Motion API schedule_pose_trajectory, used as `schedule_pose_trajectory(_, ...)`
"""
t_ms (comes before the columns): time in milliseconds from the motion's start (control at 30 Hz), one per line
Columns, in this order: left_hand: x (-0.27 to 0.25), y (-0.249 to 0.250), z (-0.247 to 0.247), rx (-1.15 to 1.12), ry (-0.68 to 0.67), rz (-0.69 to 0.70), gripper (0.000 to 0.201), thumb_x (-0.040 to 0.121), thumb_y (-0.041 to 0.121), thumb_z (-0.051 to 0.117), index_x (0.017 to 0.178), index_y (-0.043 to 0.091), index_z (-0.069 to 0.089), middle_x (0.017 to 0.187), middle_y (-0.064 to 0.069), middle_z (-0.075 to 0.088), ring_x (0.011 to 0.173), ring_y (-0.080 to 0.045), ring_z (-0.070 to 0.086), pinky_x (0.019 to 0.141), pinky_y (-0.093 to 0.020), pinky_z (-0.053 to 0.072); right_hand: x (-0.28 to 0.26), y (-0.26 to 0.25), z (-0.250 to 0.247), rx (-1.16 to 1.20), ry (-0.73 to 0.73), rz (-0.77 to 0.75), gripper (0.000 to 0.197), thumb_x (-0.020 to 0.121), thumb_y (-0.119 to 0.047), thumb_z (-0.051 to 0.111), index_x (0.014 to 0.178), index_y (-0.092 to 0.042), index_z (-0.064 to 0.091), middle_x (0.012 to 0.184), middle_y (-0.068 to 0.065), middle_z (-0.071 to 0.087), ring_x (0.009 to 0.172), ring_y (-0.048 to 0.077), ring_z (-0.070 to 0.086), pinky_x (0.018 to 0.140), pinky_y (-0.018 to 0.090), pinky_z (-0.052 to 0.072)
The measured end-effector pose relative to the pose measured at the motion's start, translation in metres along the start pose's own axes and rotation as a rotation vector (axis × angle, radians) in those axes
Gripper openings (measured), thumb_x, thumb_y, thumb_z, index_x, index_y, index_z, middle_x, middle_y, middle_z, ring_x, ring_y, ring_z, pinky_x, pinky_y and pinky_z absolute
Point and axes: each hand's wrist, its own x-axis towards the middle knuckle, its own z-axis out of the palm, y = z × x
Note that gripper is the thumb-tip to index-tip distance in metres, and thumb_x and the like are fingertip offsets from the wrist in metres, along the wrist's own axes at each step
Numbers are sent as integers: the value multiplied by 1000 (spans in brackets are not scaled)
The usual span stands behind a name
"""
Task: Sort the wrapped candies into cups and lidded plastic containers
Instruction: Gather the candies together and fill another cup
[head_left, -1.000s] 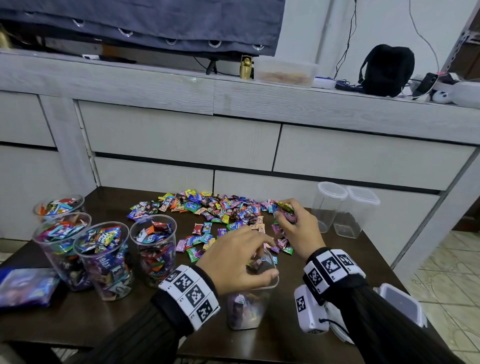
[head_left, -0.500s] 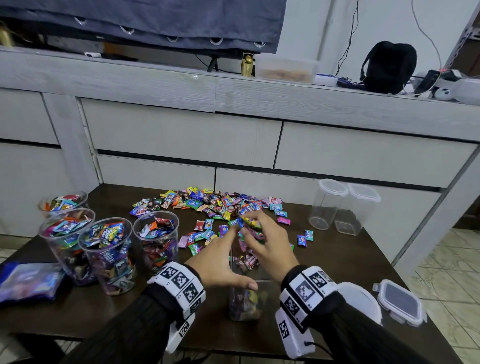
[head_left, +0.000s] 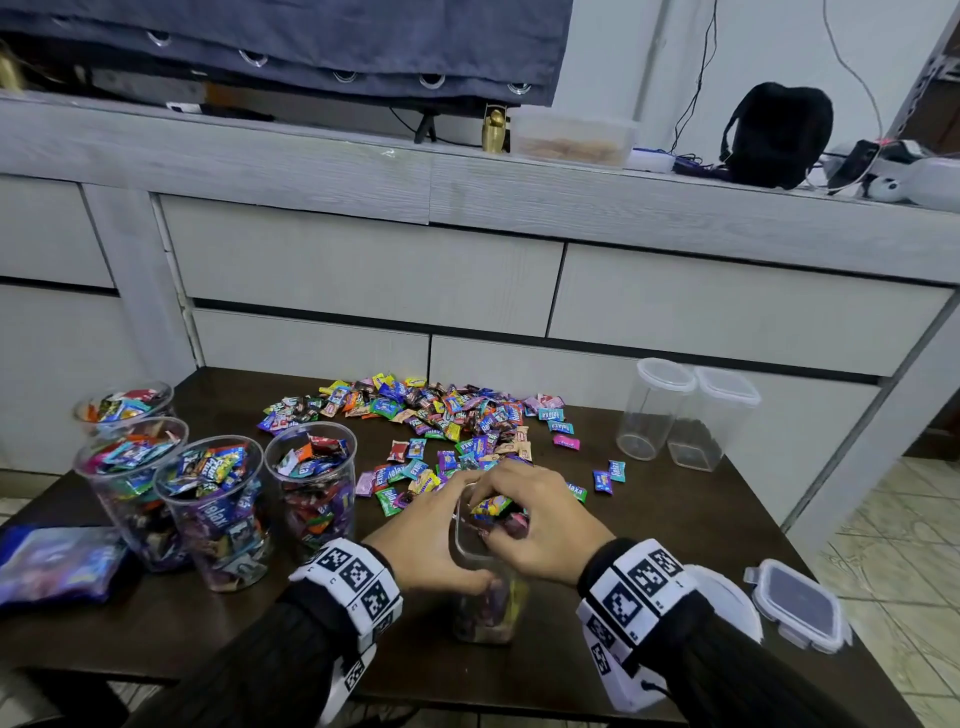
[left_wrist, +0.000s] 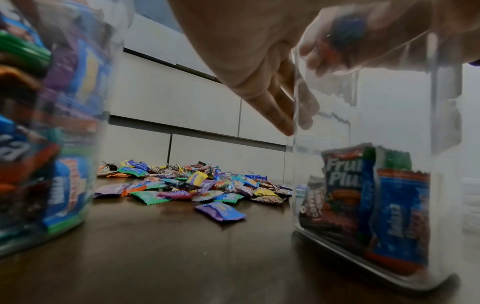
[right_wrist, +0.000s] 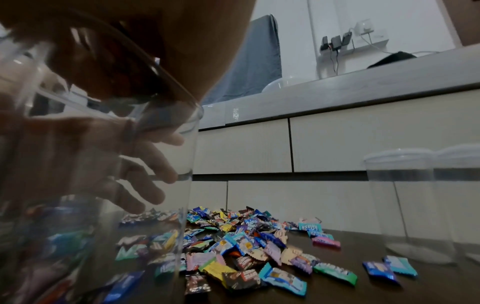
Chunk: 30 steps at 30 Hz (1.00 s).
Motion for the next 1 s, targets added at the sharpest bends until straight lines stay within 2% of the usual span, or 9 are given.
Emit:
schedule_pose_trajectory(133, 0, 3, -2, -26, -13, 15, 93, 58, 43, 85, 132, 45, 30, 128, 18, 55, 118, 4, 55, 102, -28, 46, 2, 1, -3, 16, -45, -3, 35, 70, -10, 66, 105, -12, 65, 102, 0, 65, 94, 6, 57, 83, 6, 38)
schedule_pose_trajectory(200, 0, 2, -2, -22, 4, 27, 97, 60, 42, 87, 140, 33, 32, 132, 14, 54, 122, 0, 53, 106, -32, 44, 3, 1, -3, 49, -45, 4, 38, 68, -10, 66, 106, -14, 64, 99, -3, 66, 91, 6, 60, 82, 16, 46)
schedule_pose_trajectory(300, -1, 1, -2, -18, 6, 23, 103, 58, 48, 86, 143, 22, 34, 131, 10, 57, 122, -2, 54, 105, -35, 44, 3, 1, -4, 135, -46, 13, 36, 68, -9, 66, 103, -16, 61, 92, -12, 62, 82, -4, 59, 74, 10, 44)
schedule_pose_trajectory(467, -2, 0, -1, -4, -10, 16, 91, 57, 55, 84, 132, 29, 40, 120, 13, 62, 112, 0, 59, 99, -36, 49, 4, 5, -4, 102, -70, 13, 22, 72, -5, 67, 93, -13, 64, 89, -5, 63, 79, -4, 58, 74, 7, 44)
schedule_pose_trajectory(633, -1, -7, 0, 55, -14, -10, 100, 51, 70, 81, 133, 39, 33, 124, 13, 59, 119, -6, 54, 101, -41, 46, 4, 4, -1, 4, -88, 20, 12, 79, -21, 74, 86, -12, 71, 88, 3, 65, 77, 8, 61, 73, 12, 44)
schedule_pose_trajectory(700, -1, -11, 0, 4, -5, 4, 101, 45, 80, 78, 129, 43, 35, 125, 15, 59, 120, -5, 54, 102, -41, 46, 3, 4, 1, 78, -23, 34, 6, 81, -19, 72, 83, -13, 71, 85, 3, 66, 77, 10, 62, 74, 18, 48)
schedule_pose_trajectory(867, -4, -22, 9, -364, 105, 45, 102, 44, 98, 51, 128, 40, 47, 127, 13, 63, 121, -8, 58, 103, -34, 45, 6, 15, -1, 547, 412, 294, 10, 87, -5, 63, 81, -12, 68, 82, 6, 69, 78, 21, 64, 73, 35, 53)
schedule_pose_trajectory(933, 1, -25, 9, -467, 219, 26, 97, 52, 97, 48, 122, 30, 52, 123, 12, 65, 118, -8, 59, 100, -31, 46, 9, 28, -5, 503, 491, 368, 11, 88, -5, 62, 85, -14, 66, 84, 0, 68, 79, 13, 63, 75, 31, 52)
schedule_pose_trajectory(1000, 9, -28, 8, -451, 386, -28, 70, 75, 81, 53, 115, 25, 55, 117, 9, 68, 113, -4, 61, 103, -35, 46, 11, 47, -6, 347, 471, 494, 10, 87, -9, 63, 94, -16, 62, 95, -4, 67, 86, 9, 61, 82, 30, 50)
